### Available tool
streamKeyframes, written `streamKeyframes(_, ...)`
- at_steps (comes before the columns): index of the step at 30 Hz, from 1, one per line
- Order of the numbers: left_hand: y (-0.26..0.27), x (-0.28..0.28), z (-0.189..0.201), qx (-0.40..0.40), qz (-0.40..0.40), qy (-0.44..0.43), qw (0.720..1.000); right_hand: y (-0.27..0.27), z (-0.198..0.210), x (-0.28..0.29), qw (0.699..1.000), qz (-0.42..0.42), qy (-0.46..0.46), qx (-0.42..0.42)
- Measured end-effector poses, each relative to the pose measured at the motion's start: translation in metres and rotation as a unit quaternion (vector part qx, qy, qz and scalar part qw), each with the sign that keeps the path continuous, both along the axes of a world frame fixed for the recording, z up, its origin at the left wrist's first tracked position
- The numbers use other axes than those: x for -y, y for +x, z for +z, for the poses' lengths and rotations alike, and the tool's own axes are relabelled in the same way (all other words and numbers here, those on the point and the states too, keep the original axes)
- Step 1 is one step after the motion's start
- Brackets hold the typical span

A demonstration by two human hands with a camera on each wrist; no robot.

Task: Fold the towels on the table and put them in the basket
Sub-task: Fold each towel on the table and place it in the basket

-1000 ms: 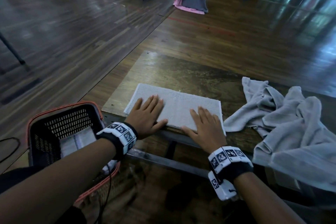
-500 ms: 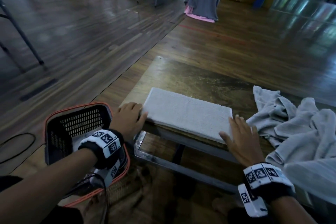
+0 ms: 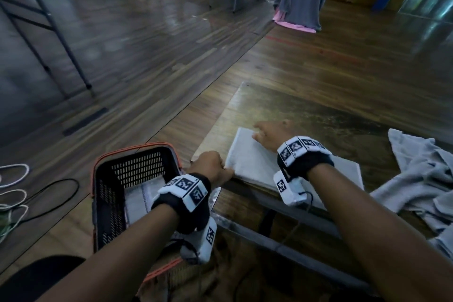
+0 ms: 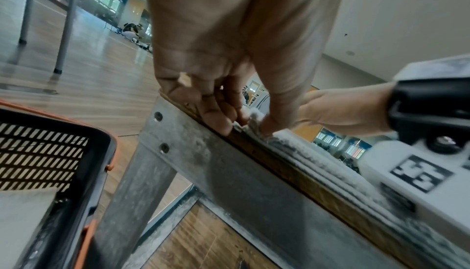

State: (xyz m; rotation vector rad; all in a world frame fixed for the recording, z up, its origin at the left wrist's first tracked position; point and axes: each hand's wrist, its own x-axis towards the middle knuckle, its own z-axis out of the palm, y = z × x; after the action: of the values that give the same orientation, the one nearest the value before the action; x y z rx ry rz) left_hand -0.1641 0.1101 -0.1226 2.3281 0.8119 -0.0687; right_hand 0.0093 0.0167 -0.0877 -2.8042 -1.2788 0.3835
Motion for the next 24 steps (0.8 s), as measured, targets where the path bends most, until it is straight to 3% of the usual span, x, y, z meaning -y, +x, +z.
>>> streamKeyframes(4,0.006,-0.004,0.0,-0.01,0.003,-0.034,0.999,0.005,0.002,-0.033,0.998,0.025,-0.039,-0.05)
streamKeyframes(8,0.001,-0.015,0.009,0.021,-0.002,-0.073,0.997,0.007,0.017,-0.04,0.993,0.039,0.042,-0.103)
streamKeyframes(11,-0.007,-0.026,0.023,0.132,0.072,-0.078,0.986,0.009,0.037,-0.039,0.969,0.012,0.204,-0.139)
streamKeyframes(15,-0.013,-0.038,0.046,0.33,0.162,-0.058,0.928,0.01,0.059,-0.028,0.908,-0.032,0.368,-0.196)
streamKeyframes(19,-0.015,-0.027,0.052,0.392,0.127,-0.12,0.903,0.013,0.056,-0.005,0.883,-0.058,0.398,-0.241)
streamKeyframes(24,-0.005,0.014,0.038,0.361,0.011,-0.069,0.93,0.019,0.037,0.034,0.882,-0.119,0.349,-0.294)
